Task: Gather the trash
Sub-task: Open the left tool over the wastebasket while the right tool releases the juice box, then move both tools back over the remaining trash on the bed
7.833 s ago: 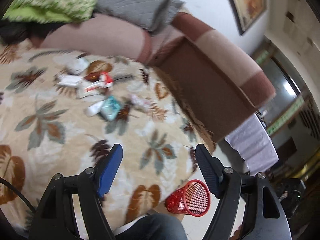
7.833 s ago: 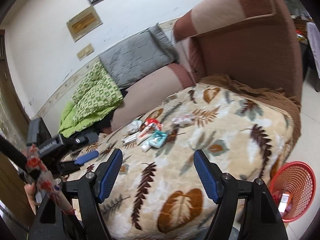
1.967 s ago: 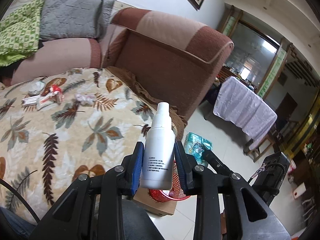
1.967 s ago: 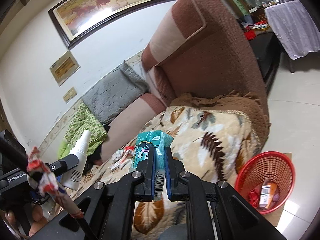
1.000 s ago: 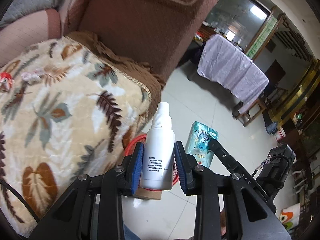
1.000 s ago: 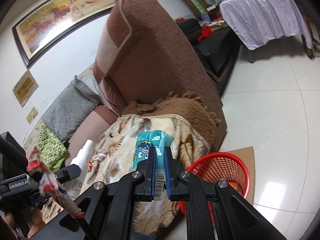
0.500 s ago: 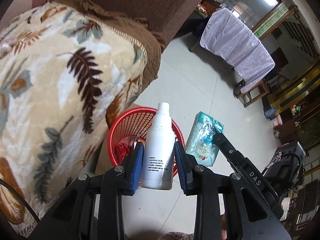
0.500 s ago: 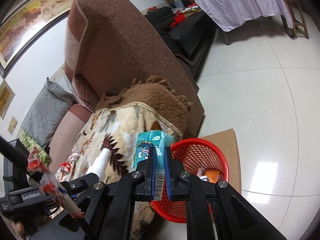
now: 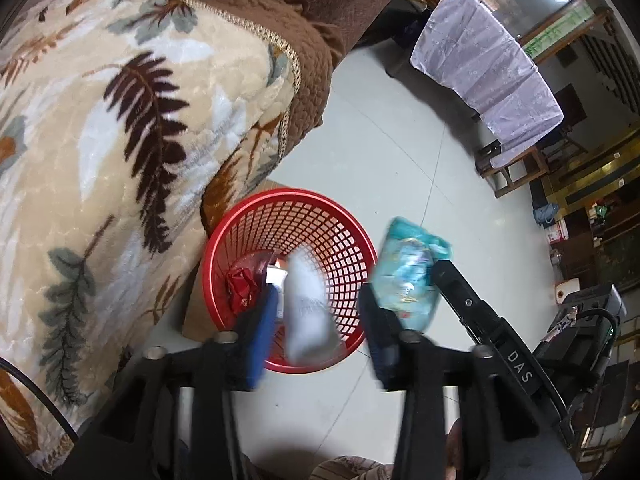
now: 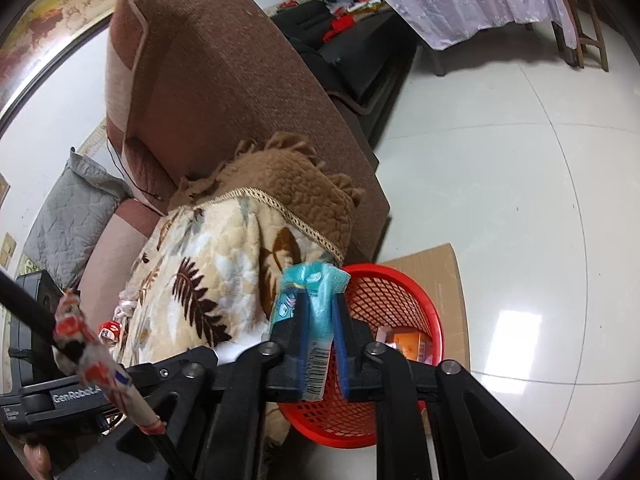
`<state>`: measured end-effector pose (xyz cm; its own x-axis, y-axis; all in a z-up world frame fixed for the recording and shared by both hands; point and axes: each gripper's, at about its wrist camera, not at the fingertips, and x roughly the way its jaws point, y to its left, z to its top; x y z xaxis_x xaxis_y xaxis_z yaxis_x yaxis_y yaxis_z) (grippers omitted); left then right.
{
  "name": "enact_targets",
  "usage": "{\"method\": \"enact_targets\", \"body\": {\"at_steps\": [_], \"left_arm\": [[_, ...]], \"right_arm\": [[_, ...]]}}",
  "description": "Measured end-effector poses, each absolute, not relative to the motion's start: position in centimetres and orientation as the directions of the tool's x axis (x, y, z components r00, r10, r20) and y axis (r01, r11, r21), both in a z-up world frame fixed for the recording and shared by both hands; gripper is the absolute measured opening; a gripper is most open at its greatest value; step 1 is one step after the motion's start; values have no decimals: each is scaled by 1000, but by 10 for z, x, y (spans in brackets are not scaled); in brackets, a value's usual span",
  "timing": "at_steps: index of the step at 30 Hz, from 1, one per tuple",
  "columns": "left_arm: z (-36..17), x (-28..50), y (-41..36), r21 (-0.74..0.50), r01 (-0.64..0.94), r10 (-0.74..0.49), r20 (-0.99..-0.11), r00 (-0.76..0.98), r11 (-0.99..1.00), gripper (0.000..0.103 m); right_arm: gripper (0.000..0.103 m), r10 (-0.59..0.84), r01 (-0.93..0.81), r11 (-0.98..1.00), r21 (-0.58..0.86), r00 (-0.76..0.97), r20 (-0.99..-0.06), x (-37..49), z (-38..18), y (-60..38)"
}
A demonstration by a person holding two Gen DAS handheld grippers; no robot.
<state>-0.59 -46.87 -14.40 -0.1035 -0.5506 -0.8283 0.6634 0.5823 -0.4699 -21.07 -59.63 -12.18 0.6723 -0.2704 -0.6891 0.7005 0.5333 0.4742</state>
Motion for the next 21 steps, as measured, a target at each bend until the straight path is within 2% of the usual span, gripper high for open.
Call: {"method": "enact_targets", "body": {"at_steps": [2,7,9,10,11,13,16,19,21], "left_arm": [[-144,-4,-466,-475,656,-551,-828,-106,587,45],[-128,7,-447,-503,633,-588,-803,-92,588,47],[-113,12,-434,-498,636,-609,-791,-56,589,51],[-104,14,-424,-495,638,-621,-783,-33,590,54],[-94,17,-413,-491,637,-635,-773,-3,595,57],[-76,21,-390,-475,634,-651,-757,60,611,62],[-48,24,-342,-427,613,-652,-733,195,664,70],[-30,25,-293,-362,556,-599,-730,330,748,75],[-25,25,-265,-330,506,-554,-733,396,797,76]], "right_arm": [[23,-272,704,527,477,671,-690,-213,-121,-597],[28,-273,690,537,485,686,-675,-212,-110,-593],[42,-263,666,552,502,710,-653,-208,-102,-588],[53,-254,646,568,510,727,-638,-205,-96,-583],[58,-248,633,581,512,737,-629,-201,-93,-579],[59,-224,588,625,514,765,-604,-190,-81,-565],[66,-170,508,683,524,809,-563,-172,-64,-539],[70,-123,434,739,515,838,-531,-152,-49,-508],[71,-79,382,770,511,851,-519,-138,-39,-486]]}}
